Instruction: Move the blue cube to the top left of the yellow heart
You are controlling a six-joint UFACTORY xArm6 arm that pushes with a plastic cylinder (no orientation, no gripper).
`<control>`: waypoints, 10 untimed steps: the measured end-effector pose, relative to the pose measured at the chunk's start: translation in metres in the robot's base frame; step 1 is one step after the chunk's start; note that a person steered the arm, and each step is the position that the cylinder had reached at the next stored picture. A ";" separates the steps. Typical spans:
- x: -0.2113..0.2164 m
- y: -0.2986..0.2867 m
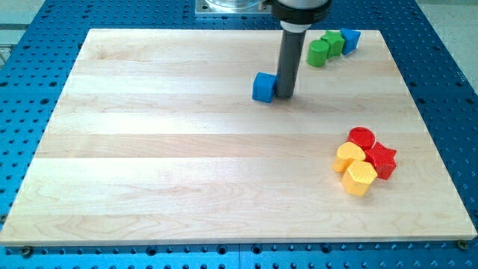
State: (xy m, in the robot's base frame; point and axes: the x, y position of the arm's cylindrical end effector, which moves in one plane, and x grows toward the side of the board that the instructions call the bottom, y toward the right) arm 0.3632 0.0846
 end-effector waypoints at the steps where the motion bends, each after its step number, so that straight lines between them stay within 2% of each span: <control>1: -0.038 0.004; 2: -0.028 -0.053; 3: 0.035 -0.057; 4: 0.053 -0.007; 5: 0.075 -0.018; 6: 0.073 -0.063; 7: 0.112 -0.055; 8: 0.109 -0.021; 9: 0.081 -0.021; 10: 0.073 -0.015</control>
State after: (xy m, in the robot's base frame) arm 0.4359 0.0692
